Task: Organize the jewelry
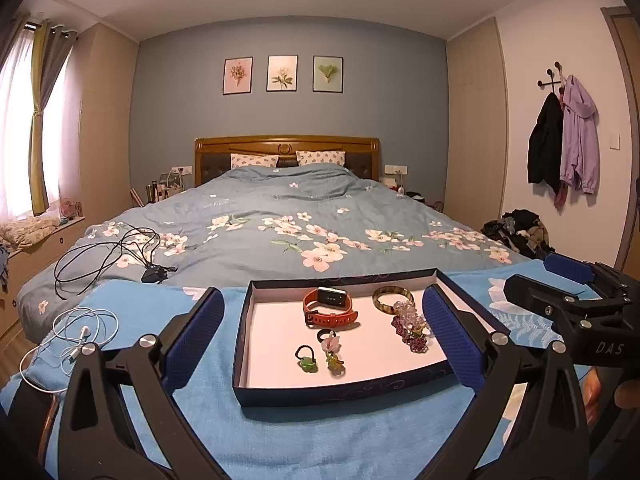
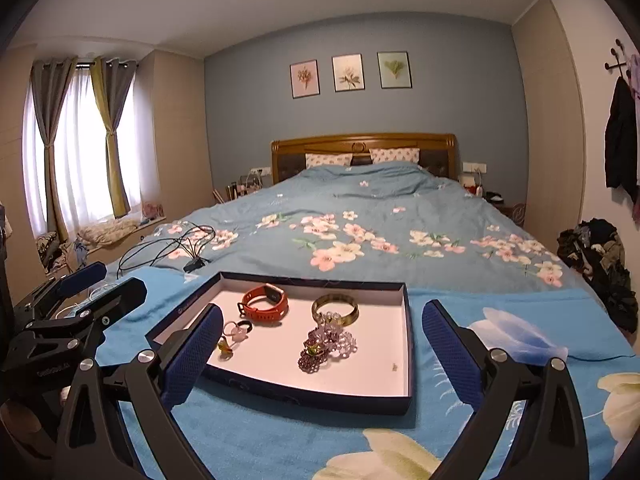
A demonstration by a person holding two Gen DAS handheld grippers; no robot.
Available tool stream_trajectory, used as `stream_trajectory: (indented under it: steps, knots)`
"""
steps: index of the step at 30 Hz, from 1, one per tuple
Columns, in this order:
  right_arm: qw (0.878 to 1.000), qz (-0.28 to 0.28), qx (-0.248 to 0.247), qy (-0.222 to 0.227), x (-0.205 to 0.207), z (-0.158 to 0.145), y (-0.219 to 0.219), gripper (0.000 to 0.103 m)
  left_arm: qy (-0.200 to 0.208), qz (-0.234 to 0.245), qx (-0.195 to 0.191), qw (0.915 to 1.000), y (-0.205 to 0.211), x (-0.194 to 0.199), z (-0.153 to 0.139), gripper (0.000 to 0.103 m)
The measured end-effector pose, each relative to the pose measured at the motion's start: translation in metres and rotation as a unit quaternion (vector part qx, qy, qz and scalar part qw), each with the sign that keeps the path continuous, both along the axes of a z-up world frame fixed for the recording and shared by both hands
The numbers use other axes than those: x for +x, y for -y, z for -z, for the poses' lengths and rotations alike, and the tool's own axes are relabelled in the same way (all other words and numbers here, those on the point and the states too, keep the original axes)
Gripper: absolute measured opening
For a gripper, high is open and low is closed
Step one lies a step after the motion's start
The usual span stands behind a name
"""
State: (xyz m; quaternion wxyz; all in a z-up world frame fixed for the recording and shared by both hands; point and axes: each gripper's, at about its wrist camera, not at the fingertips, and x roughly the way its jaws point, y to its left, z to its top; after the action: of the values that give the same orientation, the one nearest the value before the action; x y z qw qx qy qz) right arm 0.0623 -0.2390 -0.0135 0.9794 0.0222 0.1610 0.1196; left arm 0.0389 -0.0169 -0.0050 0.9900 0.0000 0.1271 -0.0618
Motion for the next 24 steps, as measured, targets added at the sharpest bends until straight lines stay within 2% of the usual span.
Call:
stream_trajectory:
  steps: [11,24]
  knots:
    - [1.000,0.003,0.008,0.024,-0.015,-0.007,0.000,0.096,0.005,-0.004,-0.012,0.9999,-0.004,-0.009,-0.005,0.098]
    - [1.000,0.007,0.004,0.020,-0.018,-0.007,-0.003,0.096,-0.010,-0.017,-0.028,0.9994,-0.013,-0.004,-0.004,0.098]
